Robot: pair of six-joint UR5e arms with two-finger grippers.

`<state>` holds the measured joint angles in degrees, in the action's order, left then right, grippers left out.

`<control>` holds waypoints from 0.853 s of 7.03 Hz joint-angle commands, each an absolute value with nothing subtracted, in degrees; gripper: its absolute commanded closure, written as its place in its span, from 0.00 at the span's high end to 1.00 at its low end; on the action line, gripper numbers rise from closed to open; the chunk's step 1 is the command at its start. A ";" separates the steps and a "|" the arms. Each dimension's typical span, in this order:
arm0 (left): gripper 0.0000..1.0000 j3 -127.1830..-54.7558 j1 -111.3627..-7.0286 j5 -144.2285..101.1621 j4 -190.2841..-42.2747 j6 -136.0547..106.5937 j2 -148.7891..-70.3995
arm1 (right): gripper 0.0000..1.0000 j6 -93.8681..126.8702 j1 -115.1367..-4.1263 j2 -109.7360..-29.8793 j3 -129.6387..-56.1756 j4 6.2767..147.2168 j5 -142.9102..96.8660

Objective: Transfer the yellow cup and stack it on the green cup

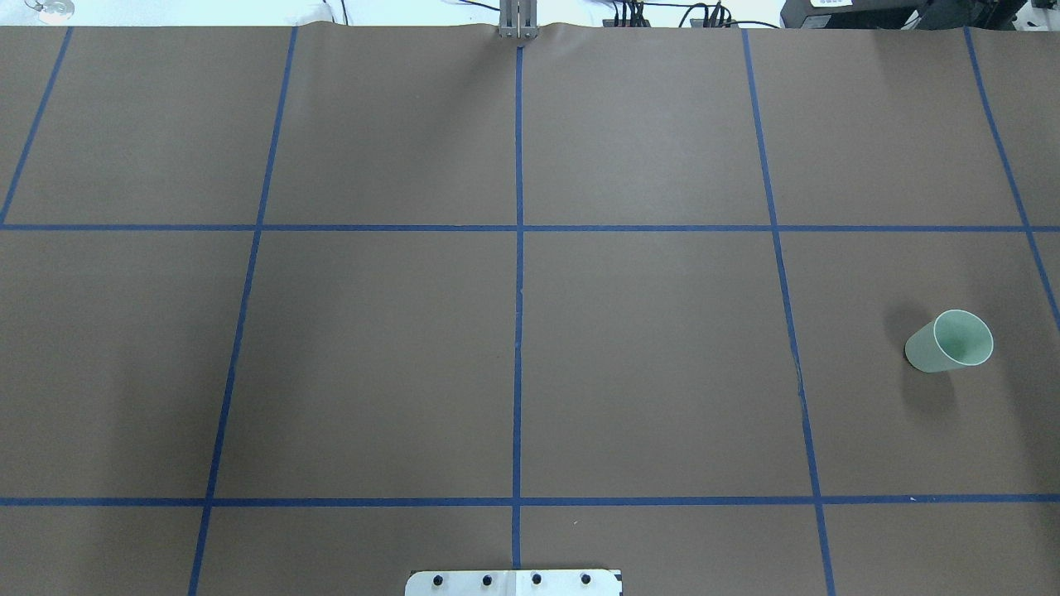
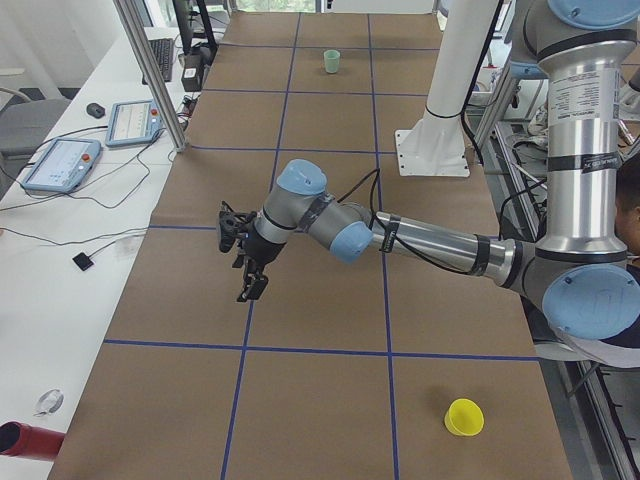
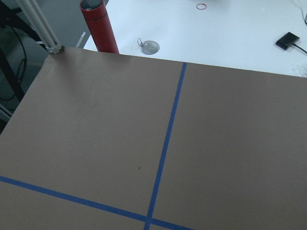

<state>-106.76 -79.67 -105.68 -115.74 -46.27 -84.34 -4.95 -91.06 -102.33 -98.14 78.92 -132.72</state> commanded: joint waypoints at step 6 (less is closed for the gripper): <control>1.00 -106.88 -68.84 -74.90 -103.77 -83.60 -70.49 | 1.00 9.41 -90.70 -104.41 -98.70 70.05 -136.76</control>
